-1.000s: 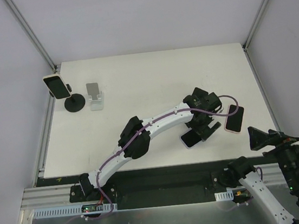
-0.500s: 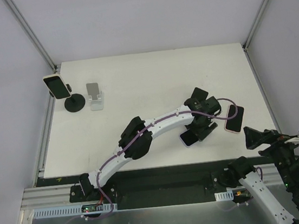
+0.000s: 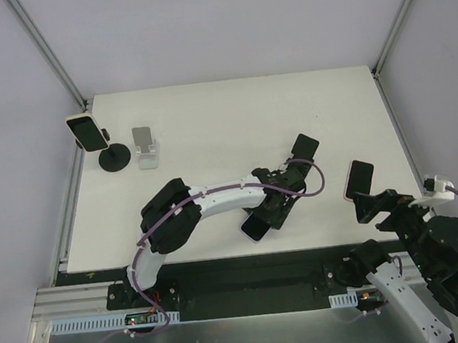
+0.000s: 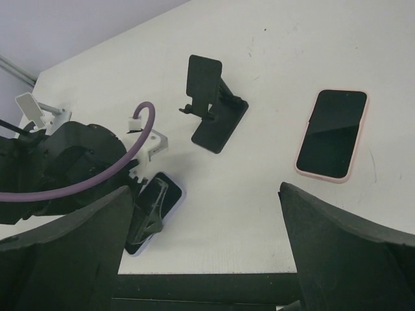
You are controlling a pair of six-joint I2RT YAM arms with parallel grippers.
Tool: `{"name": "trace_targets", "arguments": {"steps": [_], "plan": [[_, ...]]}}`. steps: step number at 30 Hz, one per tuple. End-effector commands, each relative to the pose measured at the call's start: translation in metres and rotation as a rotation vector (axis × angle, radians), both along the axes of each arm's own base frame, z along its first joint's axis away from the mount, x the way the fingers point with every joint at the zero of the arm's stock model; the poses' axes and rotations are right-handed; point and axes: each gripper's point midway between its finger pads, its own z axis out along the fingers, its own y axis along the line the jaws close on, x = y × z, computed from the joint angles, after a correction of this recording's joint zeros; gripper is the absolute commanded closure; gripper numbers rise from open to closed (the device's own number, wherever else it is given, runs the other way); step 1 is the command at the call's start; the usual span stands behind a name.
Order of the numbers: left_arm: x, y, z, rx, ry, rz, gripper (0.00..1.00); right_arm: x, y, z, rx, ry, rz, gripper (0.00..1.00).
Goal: Place the phone on the phone stand
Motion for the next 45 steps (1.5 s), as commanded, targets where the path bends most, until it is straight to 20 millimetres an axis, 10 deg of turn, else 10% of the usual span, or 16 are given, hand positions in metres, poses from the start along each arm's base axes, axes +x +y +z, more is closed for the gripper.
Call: {"name": "trace_targets", "arguments": {"steps": [1,8,23,37,41,45], "plan": [[-0.007,0.060,0.015,0.099,-0.063,0.160,0.39,0.014,0.020,0.001,0.020,0.019,0.067,0.04],[-0.019,0.052,0.012,0.058,0.032,0.104,0.03,0.014,0.026,-0.003,0.027,0.029,0.092,0.04],[-0.011,0.037,0.005,-0.002,0.212,-0.080,0.02,0.009,0.008,-0.001,-0.035,0.016,0.035,0.04],[-0.010,0.023,-0.015,0.019,0.264,-0.120,0.12,0.012,0.014,-0.005,-0.017,0.024,0.052,0.04],[-0.009,0.031,-0.020,0.056,0.253,-0.103,0.28,0.012,0.014,-0.005,-0.022,0.023,0.050,0.04],[-0.008,0.036,-0.018,0.065,0.238,-0.095,0.68,0.013,0.014,-0.004,-0.024,0.020,0.051,0.04]]}}
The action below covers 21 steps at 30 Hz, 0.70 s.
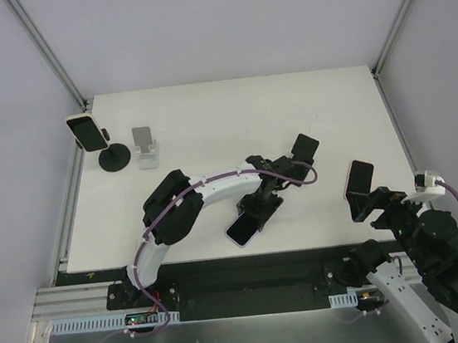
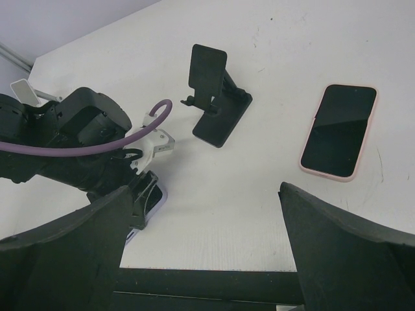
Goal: Place the phone on the phone stand
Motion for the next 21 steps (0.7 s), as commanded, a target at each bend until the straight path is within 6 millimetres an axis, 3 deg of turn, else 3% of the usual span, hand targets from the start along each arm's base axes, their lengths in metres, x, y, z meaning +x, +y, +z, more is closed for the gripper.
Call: {"name": "trace_targets", "arguments": {"steps": [1,3,4,9,11,12,14,15,17,18,20,21], "plan": [[0.002,0.005,-0.009,0.024,-0.018,-0.016,0.75,0.003,0.001,0.009,0.000,-0.032,0.010,0.04],[0.004,0.005,-0.005,0.017,-0.028,-0.018,0.96,0.003,0.001,0.010,-0.002,-0.033,0.009,0.04],[0.004,0.005,0.000,0.003,-0.034,-0.023,1.00,0.002,0.001,0.010,-0.001,-0.034,0.010,0.04],[0.035,0.014,0.025,-0.080,-0.118,0.052,1.00,0.000,0.000,0.013,-0.006,-0.033,0.011,0.04],[0.052,0.024,0.051,-0.151,-0.183,0.114,1.00,0.000,-0.001,0.014,-0.006,-0.035,0.005,0.04],[0.075,0.031,0.062,-0.194,-0.236,0.170,1.00,-0.001,-0.002,0.014,-0.008,-0.035,0.006,0.04],[0.101,0.056,0.098,-0.227,-0.403,0.248,1.00,-0.001,-0.002,0.011,-0.011,-0.030,0.006,0.04],[0.123,0.070,0.132,-0.297,-0.527,0.304,1.00,-0.001,-0.002,0.011,-0.010,-0.031,0.004,0.04],[0.146,0.098,0.155,-0.307,-0.684,0.346,1.00,0.000,-0.001,0.009,-0.011,-0.026,0.004,0.04],[0.161,0.106,0.198,-0.405,-0.826,0.355,1.00,0.001,-0.001,0.009,-0.012,-0.024,0.004,0.04],[0.184,0.148,0.220,-0.406,-0.981,0.439,1.00,0.002,0.000,0.007,-0.008,-0.023,0.006,0.04],[0.184,0.165,0.233,-0.430,-1.049,0.454,1.00,0.004,0.002,0.005,-0.007,-0.022,0.009,0.04]]}}
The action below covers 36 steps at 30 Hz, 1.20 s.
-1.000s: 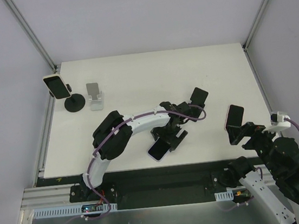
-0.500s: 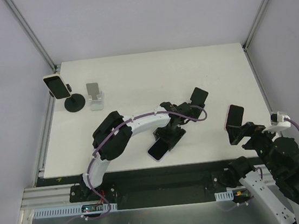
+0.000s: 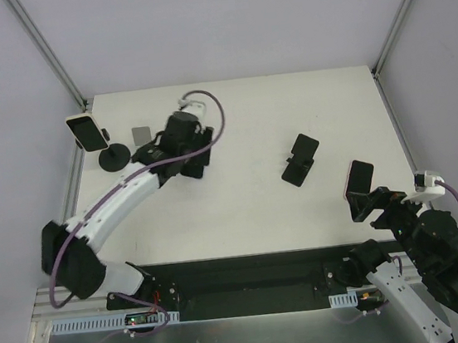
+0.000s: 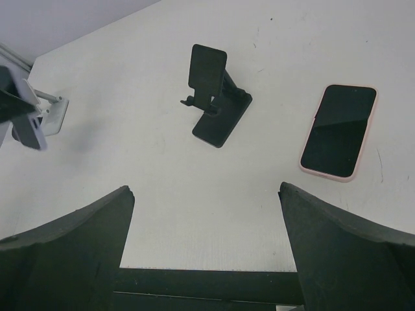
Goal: Place the phone on the phone stand
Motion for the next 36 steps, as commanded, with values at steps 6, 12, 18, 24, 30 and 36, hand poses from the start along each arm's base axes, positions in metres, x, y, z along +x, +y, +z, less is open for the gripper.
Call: {"name": "trace_targets", "arguments": {"steps": [6,12,18,24,30,36], "plan": [[0.094,0.119,0.141,-0.144,-0.694,0.240,1.00,0.007,0.010,0.005,0.005,-0.012,0.038,0.04],[0.144,0.174,0.125,-0.142,-0.688,0.386,1.00,0.009,0.013,0.003,0.013,-0.004,0.043,0.04],[0.165,0.198,0.083,-0.134,-0.602,0.413,1.00,0.010,0.018,0.000,0.021,0.022,0.062,0.04],[0.161,0.212,0.052,-0.206,-0.566,0.429,1.00,0.015,0.021,0.001,0.028,0.034,0.060,0.04],[0.171,0.212,0.046,-0.262,-0.555,0.433,1.00,0.022,0.032,0.003,0.053,0.056,0.087,0.04],[0.180,0.199,0.040,-0.319,-0.508,0.403,1.00,0.025,0.038,0.001,0.080,0.066,0.093,0.03]]}}
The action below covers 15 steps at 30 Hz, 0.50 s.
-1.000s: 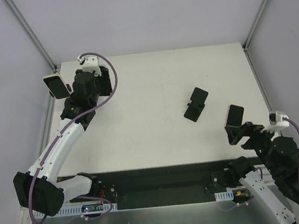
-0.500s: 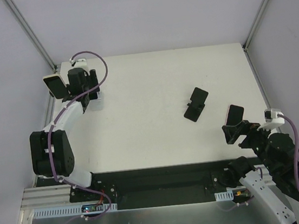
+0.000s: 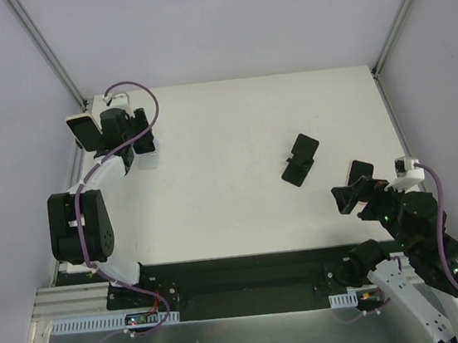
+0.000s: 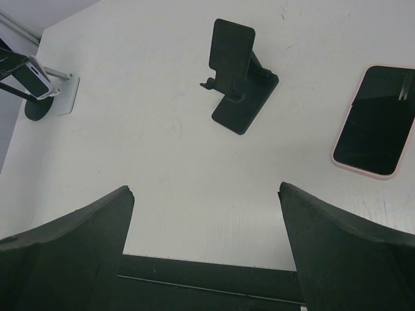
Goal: Place the phone on the phone stand
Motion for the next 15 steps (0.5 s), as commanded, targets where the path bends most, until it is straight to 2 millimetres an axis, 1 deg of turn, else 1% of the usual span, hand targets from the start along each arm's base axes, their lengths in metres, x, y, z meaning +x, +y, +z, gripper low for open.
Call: {"name": "trace_targets", "arguments": {"steps": [1,4,7,13,15], "plan": [[0.025,-0.012,0.044,-0.062,-0.146,-0.051,1.00,0.006,0.010,0.008,0.051,-0.020,0.020,0.03],[0.026,-0.008,0.035,-0.036,-0.128,-0.038,1.00,0.006,0.010,0.007,0.053,-0.016,0.021,0.03],[0.025,-0.006,0.032,-0.019,-0.123,-0.038,1.00,0.005,0.010,0.009,0.053,-0.021,0.021,0.03],[0.024,-0.004,0.035,0.014,-0.133,-0.049,1.00,0.002,0.008,0.011,0.051,-0.025,0.020,0.03],[0.023,-0.004,0.040,0.032,-0.144,-0.063,1.00,0.001,0.006,0.010,0.050,-0.026,0.015,0.03]]}}
